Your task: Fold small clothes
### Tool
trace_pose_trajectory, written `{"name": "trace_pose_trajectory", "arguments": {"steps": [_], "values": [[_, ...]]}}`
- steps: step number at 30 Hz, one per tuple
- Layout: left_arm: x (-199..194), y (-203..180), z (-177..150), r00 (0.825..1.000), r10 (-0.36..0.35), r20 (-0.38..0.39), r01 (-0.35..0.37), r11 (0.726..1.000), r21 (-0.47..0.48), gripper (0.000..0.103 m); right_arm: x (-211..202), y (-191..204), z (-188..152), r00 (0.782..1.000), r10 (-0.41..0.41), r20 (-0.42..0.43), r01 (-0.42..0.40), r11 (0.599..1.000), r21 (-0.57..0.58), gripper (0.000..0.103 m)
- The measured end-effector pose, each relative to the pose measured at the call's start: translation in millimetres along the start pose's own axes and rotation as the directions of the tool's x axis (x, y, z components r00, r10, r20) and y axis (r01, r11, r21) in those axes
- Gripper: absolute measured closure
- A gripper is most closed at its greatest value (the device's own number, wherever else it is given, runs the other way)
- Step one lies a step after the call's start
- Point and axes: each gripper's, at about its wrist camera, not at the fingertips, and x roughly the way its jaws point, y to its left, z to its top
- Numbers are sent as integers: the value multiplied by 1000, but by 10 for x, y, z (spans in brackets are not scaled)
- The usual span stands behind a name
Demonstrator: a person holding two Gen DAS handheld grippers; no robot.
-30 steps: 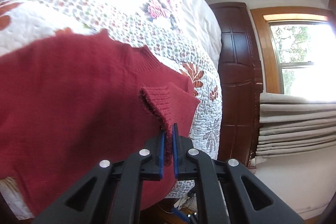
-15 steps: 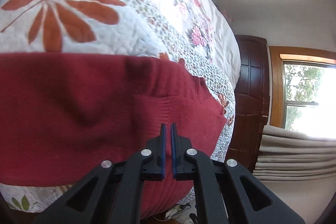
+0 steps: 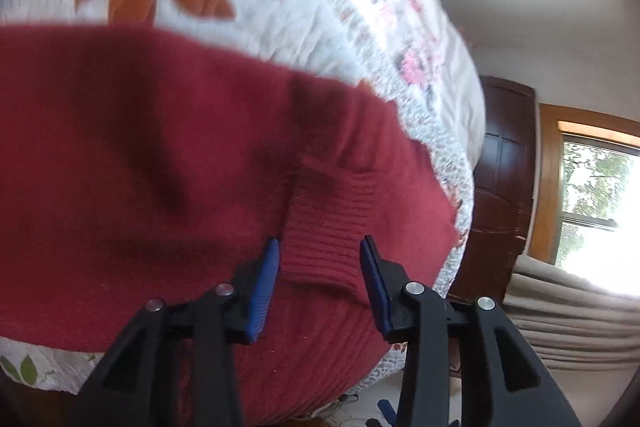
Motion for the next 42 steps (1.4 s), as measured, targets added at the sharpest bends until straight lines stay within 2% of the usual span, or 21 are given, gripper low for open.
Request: {"name": "trace_pose_trajectory", "arguments": {"steps": [2, 5, 6, 7, 8, 11, 15, 21, 26, 27, 29, 31, 33, 39, 42], "values": [[111, 36, -23, 999, 18, -30, -18, 1000, -15, 57, 2, -23, -7, 1000, -2, -1, 2, 1000, 10, 47], [241, 81, -45, 999, -1, -50, -1, 999, -43, 58, 8, -43, -21, 1000, -5, -5, 5, 1000, 15, 47], [255, 87, -36, 999, -4, -42, 2, 999, -46, 62, 4, -42, -23, 1000, -5, -5, 5, 1000, 15, 47], [258, 95, -31, 1000, -2, -30, 0, 999, -47, 78, 4, -40, -22, 1000, -5, -4, 5, 1000, 15, 47], [256, 96, -22, 1000, 5, -18, -6, 999, -46, 86, 2, -38, -20, 1000, -6, -3, 6, 1000, 14, 47], [208, 65, 6, 1000, 24, 11, -24, 999, -25, 93, -1, -29, -22, 1000, -6, -1, 6, 1000, 14, 47], [82, 7, -14, 998, 15, 61, -15, 1000, 5, 96, 5, -19, -13, 1000, -5, -1, 5, 1000, 12, 47], [-294, -164, -99, 986, -62, 153, 50, 995, 83, 97, 4, -1, -5, 1000, -7, 0, 7, 1000, 6, 47], [-448, 2, -111, 977, -85, 195, 75, 996, 57, 97, 15, 2, -17, 1000, -3, -4, 3, 1000, 3, 47], [-429, 69, -102, 978, -73, 195, 65, 997, 47, 97, 18, 4, -21, 1000, -2, -6, 2, 1000, 4, 47], [-305, 211, -64, 980, -3, 197, -3, 999, 34, 97, 42, 9, -26, 1000, 3, -16, -3, 1000, 3, 47], [-244, 353, -52, 982, -15, 187, 20, 999, -25, 98, 43, 32, -24, 1000, -5, -18, 4, 1000, -12, 47], [-266, 357, -88, 980, -29, 198, 35, 999, -24, 98, 5, 30, -15, 1000, -5, -6, 5, 1000, -15, 46], [-250, 435, -50, 980, 21, 200, -16, 1000, -27, 101, 30, -28, -36, 1000, -1, -16, 1, 1000, 1, 45], [-145, 496, -99, 984, 57, 170, -50, 998, -48, 100, 14, -26, -33, 1000, 0, -13, 0, 1000, -9, 45]]}}
